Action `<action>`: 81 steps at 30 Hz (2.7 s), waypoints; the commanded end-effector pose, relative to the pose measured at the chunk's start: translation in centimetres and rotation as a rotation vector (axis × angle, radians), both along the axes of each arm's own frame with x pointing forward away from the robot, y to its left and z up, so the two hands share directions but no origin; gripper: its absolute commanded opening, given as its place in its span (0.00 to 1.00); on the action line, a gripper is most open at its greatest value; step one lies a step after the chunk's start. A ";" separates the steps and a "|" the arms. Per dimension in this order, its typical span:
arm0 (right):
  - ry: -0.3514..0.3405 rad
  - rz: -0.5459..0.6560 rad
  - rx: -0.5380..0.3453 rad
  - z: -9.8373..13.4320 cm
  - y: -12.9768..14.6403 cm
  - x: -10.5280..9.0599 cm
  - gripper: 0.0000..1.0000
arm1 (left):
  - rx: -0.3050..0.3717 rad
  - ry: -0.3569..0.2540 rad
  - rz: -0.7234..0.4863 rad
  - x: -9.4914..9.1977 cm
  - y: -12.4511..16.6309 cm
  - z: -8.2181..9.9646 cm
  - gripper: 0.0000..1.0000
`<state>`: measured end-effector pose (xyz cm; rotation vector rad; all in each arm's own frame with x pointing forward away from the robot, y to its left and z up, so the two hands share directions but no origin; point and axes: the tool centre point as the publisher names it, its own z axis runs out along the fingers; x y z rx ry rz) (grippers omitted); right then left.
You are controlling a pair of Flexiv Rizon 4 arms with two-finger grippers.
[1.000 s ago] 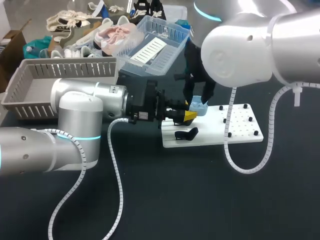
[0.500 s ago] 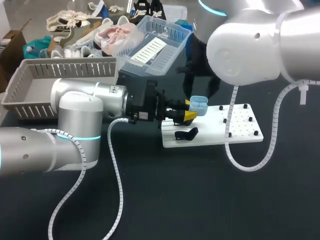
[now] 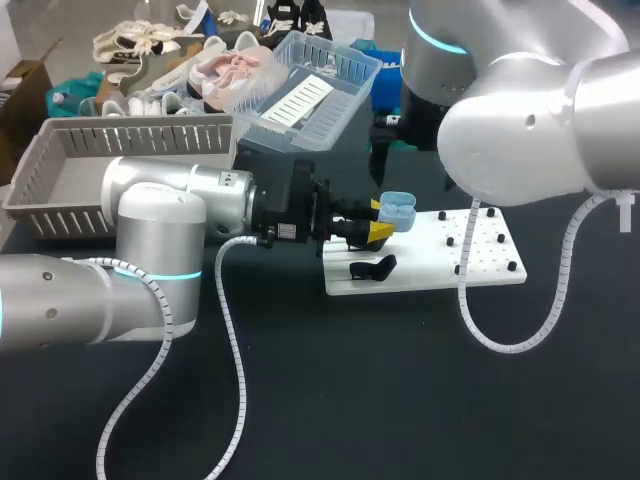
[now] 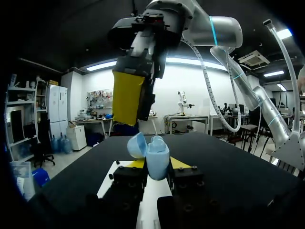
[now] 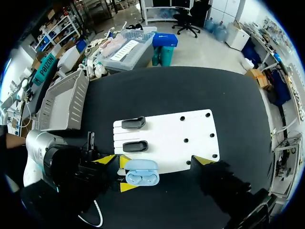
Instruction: Pick up each earbud case from the left stands, insert the matching earbuds, close the lid, and place the case in the box.
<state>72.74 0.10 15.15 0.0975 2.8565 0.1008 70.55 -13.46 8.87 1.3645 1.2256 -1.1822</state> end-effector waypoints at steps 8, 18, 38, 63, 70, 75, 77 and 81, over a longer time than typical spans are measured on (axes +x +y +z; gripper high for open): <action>-0.027 -0.092 -0.007 -1.6 -2.0 1.5 1.00 | -0.001 -0.001 0.002 -0.1 0.0 0.0 0.00; -0.013 -0.152 -0.008 -3.4 -3.0 2.6 1.00 | -0.001 -0.001 0.002 -0.1 0.0 0.0 0.00; 0.057 -0.126 -0.024 -3.0 -3.2 -0.7 1.00 | -0.001 -0.001 0.002 -0.1 0.0 0.0 0.00; -0.087 -0.196 0.155 -0.9 -4.7 -0.7 1.00 | -0.003 -0.001 0.005 0.0 0.1 0.3 0.00; -0.108 -0.198 0.201 -0.7 -5.0 -0.8 1.00 | 0.015 -0.013 0.063 0.2 0.9 2.2 0.00; -0.111 -0.186 0.225 -1.1 -4.9 -0.7 1.00 | 0.047 0.003 0.137 0.4 2.0 3.2 0.00; -0.116 -0.176 0.236 -1.2 -4.9 -0.6 1.00 | 0.056 0.026 0.172 0.6 2.6 3.5 0.00; -0.127 -0.155 0.260 -1.3 -4.7 -0.4 1.00 | 0.082 0.056 0.244 0.7 4.2 3.9 0.00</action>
